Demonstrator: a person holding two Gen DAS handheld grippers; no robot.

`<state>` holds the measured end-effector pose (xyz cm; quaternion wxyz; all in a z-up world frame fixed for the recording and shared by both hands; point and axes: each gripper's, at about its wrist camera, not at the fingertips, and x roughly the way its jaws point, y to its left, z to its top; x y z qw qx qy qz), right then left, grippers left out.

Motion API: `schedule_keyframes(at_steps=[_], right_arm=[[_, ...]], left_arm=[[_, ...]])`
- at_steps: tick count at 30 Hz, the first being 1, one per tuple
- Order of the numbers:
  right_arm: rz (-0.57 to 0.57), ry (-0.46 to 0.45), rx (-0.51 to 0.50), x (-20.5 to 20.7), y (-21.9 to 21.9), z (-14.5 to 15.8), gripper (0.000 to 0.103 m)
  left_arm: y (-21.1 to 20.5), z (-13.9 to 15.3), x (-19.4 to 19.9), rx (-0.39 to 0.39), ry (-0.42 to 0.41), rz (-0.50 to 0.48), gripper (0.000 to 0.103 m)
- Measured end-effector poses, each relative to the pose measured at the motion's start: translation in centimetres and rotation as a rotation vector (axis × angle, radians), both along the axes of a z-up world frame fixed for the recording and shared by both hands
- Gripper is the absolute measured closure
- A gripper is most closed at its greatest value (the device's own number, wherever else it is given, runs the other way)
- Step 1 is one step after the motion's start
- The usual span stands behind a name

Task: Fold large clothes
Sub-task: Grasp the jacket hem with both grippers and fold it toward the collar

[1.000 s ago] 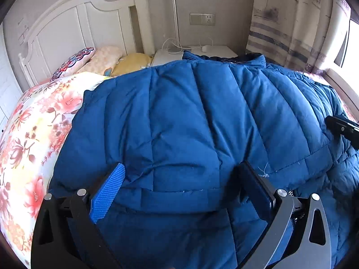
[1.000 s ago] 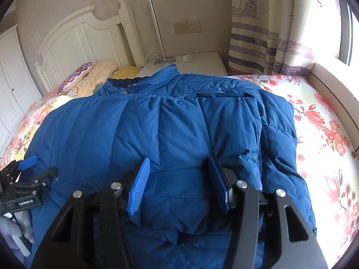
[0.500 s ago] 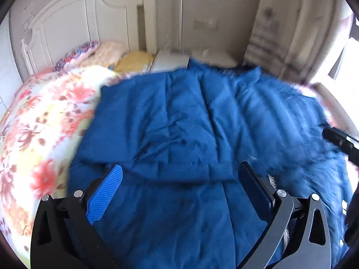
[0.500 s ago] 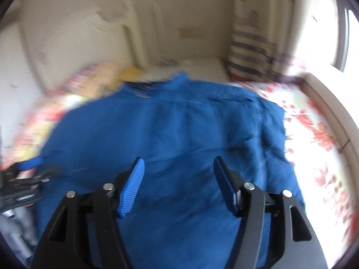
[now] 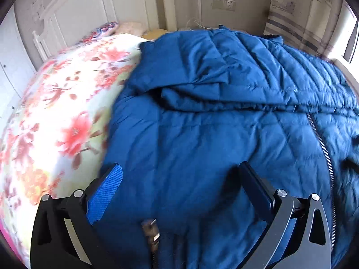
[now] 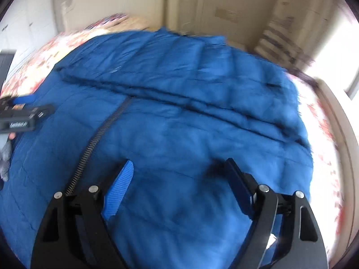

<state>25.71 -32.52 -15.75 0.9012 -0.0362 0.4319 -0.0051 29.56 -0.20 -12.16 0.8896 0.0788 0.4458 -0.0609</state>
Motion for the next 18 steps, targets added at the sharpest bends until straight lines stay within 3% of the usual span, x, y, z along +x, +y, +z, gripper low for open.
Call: schedule_keyframes(at_steps=[3, 6, 7, 8, 11, 16, 18], right_arm=[[-0.109, 0.001, 0.025, -1.8, -4.5, -1.1, 0.018], [-0.134, -0.033, 0.179, -3.0, -7.7, -1.5, 0.018], [-0.133, -0.027, 0.187, -2.9, -7.9, -1.6, 0.016], [-0.12, -0.017, 0.174, -2.7, -7.7, -1.7, 0.014], [-0.105, -0.006, 0.155, -2.3, -7.3, -1.9, 0.011], [-0.086, -0.045, 0.296, -2.2, -9.2, -1.9, 0.01], [-0.087, -0.051, 0.307, -2.0, -9.1, -1.7, 0.012]], left_arm=[[2.2, 0.1, -1.6, -0.03, -0.031, 0.043, 0.004], [4.9, -0.4, -2.0, -0.142, 0.013, 0.108, 0.004], [6.0, -0.8, -1.7, -0.21, 0.039, 0.114, 0.005], [6.4, -0.7, -1.7, -0.225, 0.03, 0.109, 0.005], [6.5, -0.7, -2.0, -0.204, 0.023, 0.104, 0.005], [7.9, -0.7, -2.5, -0.22, 0.005, 0.183, 0.005], [8.3, -0.4, -2.7, -0.205, -0.019, 0.232, 0.005]])
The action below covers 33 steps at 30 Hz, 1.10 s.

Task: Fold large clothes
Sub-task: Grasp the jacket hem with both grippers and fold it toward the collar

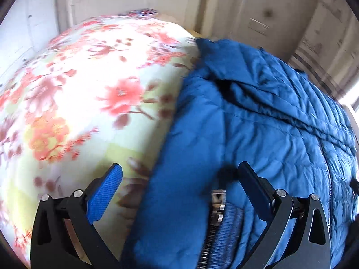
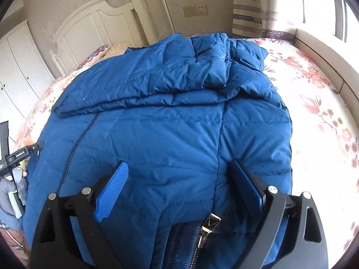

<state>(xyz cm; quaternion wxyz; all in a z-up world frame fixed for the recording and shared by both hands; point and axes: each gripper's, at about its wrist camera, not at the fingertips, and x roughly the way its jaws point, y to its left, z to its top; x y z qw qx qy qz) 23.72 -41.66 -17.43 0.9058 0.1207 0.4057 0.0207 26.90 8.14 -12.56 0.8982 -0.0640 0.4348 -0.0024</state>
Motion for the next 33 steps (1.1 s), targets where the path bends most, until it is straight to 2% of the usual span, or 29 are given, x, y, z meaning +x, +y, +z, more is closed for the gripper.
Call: schedule_keyframes(at_steps=[2, 4, 7, 9, 11, 13, 14, 15, 16, 19, 22, 25, 28, 30, 32, 33], right_arm=[[-0.03, 0.003, -0.067, -0.3, 0.7, 0.5, 0.018], [-0.069, -0.009, -0.15, -1.5, 2.1, 1.3, 0.019], [0.054, -0.082, -0.161, -4.7, 6.0, 3.1, 0.017], [0.151, -0.084, -0.223, -6.5, 9.2, 3.5, 0.014], [0.242, -0.048, -0.286, -7.4, 11.7, 2.8, 0.014], [0.301, 0.039, -0.365, -7.7, 13.2, 0.2, 0.013], [0.298, 0.035, -0.363, -7.9, 13.1, -0.4, 0.011], [0.284, 0.016, -0.317, -8.2, 12.4, -0.6, 0.011], [0.275, 0.02, -0.295, -8.2, 11.9, -0.5, 0.011], [0.262, 0.04, -0.323, -8.3, 11.5, -0.2, 0.011], [0.218, 0.038, -0.372, -9.6, 10.5, 0.5, 0.011], [0.176, 0.051, -0.351, -11.4, 8.8, 0.4, 0.01], [0.152, 0.043, -0.245, -12.7, 6.0, -0.7, 0.008], [0.14, 0.021, -0.227, -13.3, 5.7, -0.9, 0.008], [0.116, 0.022, -0.288, -13.6, 6.5, -0.3, 0.009], [0.108, 0.007, -0.302, -13.9, 7.0, 0.1, 0.01]], left_arm=[[0.3, 1.1, -1.4, 0.038, -0.064, 0.04, 0.005], [-0.2, 2.6, -3.9, 0.049, -0.138, 0.014, 0.005], [-2.9, 4.1, -7.1, 0.062, -0.19, -0.107, 0.005], [-5.3, 4.4, -8.9, 0.097, -0.205, -0.206, 0.005], [-8.2, 3.4, -10.0, 0.158, -0.192, -0.301, 0.005], [-10.8, 0.7, -10.2, 0.273, -0.134, -0.358, 0.005], [-11.5, -0.2, -10.1, 0.321, -0.097, -0.367, 0.004], [-11.8, -0.3, -10.3, 0.336, -0.09, -0.37, 0.004], [-11.7, -0.2, -10.3, 0.328, -0.087, -0.372, 0.004], [-10.3, 0.1, -10.3, 0.28, -0.052, -0.347, 0.004], [-8.8, 0.9, -11.5, 0.288, -0.086, -0.322, 0.004], [-6.8, -0.1, -12.6, 0.333, -0.078, -0.293, 0.004], [-4.3, -0.6, -12.3, 0.208, -0.053, -0.267, 0.004], [-4.4, -0.4, -12.1, 0.222, -0.045, -0.249, 0.004], [-5.1, 0.2, -13.1, 0.273, -0.081, -0.233, 0.005], [-5.6, 0.7, -13.9, 0.255, -0.101, -0.253, 0.005]])
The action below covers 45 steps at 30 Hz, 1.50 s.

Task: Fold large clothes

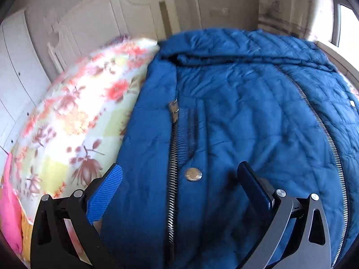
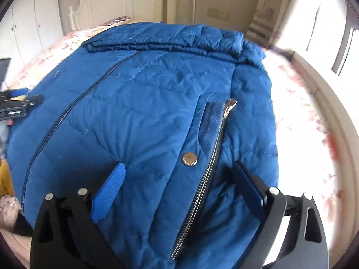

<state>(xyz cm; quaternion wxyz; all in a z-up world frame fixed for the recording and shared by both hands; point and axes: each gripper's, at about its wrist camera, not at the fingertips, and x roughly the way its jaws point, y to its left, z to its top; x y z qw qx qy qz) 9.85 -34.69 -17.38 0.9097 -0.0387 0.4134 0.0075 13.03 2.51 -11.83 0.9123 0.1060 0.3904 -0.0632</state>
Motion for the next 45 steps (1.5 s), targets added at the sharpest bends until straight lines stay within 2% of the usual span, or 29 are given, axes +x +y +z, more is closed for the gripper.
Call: schedule_keyframes(at_steps=[2, 4, 7, 8, 9, 10, 12, 16, 19, 21, 23, 24, 26, 28, 30, 32, 34, 36, 37, 38, 40, 41, 43, 45], right_arm=[[0.035, -0.054, 0.039, -0.7, 1.4, 1.2, 0.01], [0.1, -0.081, 0.073, -1.3, 3.0, 1.8, 0.01], [0.203, -0.056, 0.037, -1.3, 5.9, 1.3, 0.01], [0.234, -0.013, 0.003, -1.0, 7.0, 0.1, 0.01], [0.232, 0.014, -0.023, -0.7, 7.4, -0.7, 0.008], [0.221, 0.007, -0.024, -0.5, 7.4, -1.1, 0.007], [0.217, 0.008, 0.017, -0.4, 6.7, -1.1, 0.006], [0.215, 0.014, 0.013, -1.1, 6.4, -0.5, 0.007], [0.182, -0.021, 0.009, -3.0, 4.9, 0.3, 0.008], [0.147, -0.018, 0.018, -3.9, 3.2, 0.2, 0.008], [0.12, 0.009, 0.064, -4.3, 0.9, -0.9, 0.007], [0.125, -0.005, 0.09, -4.6, 0.4, -1.1, 0.007], [0.134, -0.023, 0.072, -5.0, 0.5, -1.3, 0.007], [0.121, -0.003, 0.044, -4.7, 0.9, -1.1, 0.007], [0.102, 0.016, 0.02, -4.6, 1.3, -0.7, 0.007], [0.101, -0.015, -0.031, -5.1, 2.5, 0.3, 0.009], [0.144, -0.049, -0.028, -5.8, 3.4, 1.2, 0.009], [0.196, -0.073, -0.005, -6.3, 5.1, 1.7, 0.009], [0.229, -0.075, -0.004, -6.6, 6.2, 1.7, 0.009], [0.278, -0.074, -0.028, -6.8, 7.7, 1.2, 0.009], [0.303, -0.036, -0.078, -6.4, 9.3, -0.4, 0.009], [0.297, -0.023, -0.082, -6.1, 9.6, -1.5, 0.003], [0.289, -0.037, -0.032, -6.0, 9.2, -1.9, 0.002], [0.306, -0.022, -0.042, -6.0, 9.1, -1.8, 0.003]], left_arm=[[-1.1, 1.1, -2.2, -0.06, -0.033, -0.062, 0.005], [-2.4, 1.7, -4.0, -0.061, -0.066, -0.112, 0.005], [-5.0, 0.2, -5.2, 0.037, -0.045, -0.18, 0.005], [-5.5, -0.7, -5.0, 0.066, -0.024, -0.179, 0.004], [-5.6, -1.4, -4.7, 0.07, -0.009, -0.175, 0.004], [-5.2, -1.5, -4.7, 0.031, -0.015, -0.171, 0.004], [-4.3, -1.6, -4.1, -0.03, 0.028, -0.177, 0.004], [-3.5, -0.9, -4.6, -0.017, 0.019, -0.161, 0.004], [-1.1, -0.4, -5.7, -0.05, -0.005, -0.117, 0.004], [0.8, -1.3, -5.9, -0.052, 0.011, -0.075, 0.004], [2.7, -2.3, -5.9, -0.126, 0.032, -0.08, 0.004], [2.9, -2.4, -6.0, -0.129, 0.021, -0.086, 0.004], [2.5, -2.3, -6.1, -0.093, 0.013, -0.081, 0.004], [2.1, -2.1, -5.9, -0.074, 0.017, -0.07, 0.004], [2.0, -1.7, -6.0, -0.07, 0.023, -0.056, 0.004], [1.7, -0.8, -6.6, -0.074, 0.003, -0.052, 0.005], [1.0, 0.2, -7.9, -0.096, -0.027, -0.097, 0.005], [-0.5, 0.7, -9.1, -0.083, -0.045, -0.155, 0.005], [-1.2, 0.6, -9.5, -0.065, -0.05, -0.178, 0.005], [-2.4, -0.1, -9.7, -0.014, -0.047, -0.201, 0.005], [-3.6, -1.7, -9.5, 0.051, -0.032, -0.195, 0.004], [-3.3, -1.7, -9.4, 0.03, -0.03, -0.191, 0.004], [-2.8, -1.7, -9.0, 0.0, -0.001, -0.194, 0.004], [-2.7, -1.8, -8.9, -0.002, -0.001, -0.197, 0.004]])
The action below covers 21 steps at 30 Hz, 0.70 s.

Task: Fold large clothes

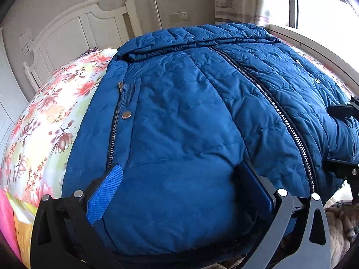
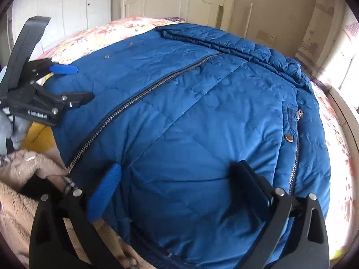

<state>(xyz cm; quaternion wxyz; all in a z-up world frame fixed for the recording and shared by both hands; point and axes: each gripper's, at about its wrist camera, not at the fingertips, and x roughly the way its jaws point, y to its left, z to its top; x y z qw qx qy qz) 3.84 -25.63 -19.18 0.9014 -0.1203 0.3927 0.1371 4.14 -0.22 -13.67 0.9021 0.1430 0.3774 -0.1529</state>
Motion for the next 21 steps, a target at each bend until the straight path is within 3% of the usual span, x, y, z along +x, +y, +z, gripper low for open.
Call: schedule_keyframes(at_steps=[4, 8, 12, 18, 21], right_arm=[[-0.011, 0.022, -0.008, -0.2, -0.5, 1.0, 0.005], [-0.121, 0.007, 0.008, -1.2, -4.3, 1.9, 0.005], [-0.194, 0.038, 0.059, -2.2, -8.1, 0.6, 0.005], [-0.217, 0.051, 0.04, -2.1, -7.5, 1.0, 0.007], [-0.214, -0.044, 0.074, -2.6, -7.2, 3.1, 0.007]], left_arm=[[0.2, -0.2, -0.3, -0.007, -0.005, 0.001, 0.004], [0.5, -0.2, -0.4, -0.018, -0.002, -0.003, 0.004], [0.5, -0.2, -0.5, -0.024, -0.004, -0.001, 0.004], [0.6, -0.2, -0.5, -0.026, -0.006, -0.002, 0.004], [0.6, -0.2, -0.5, -0.03, -0.006, 0.0, 0.004]])
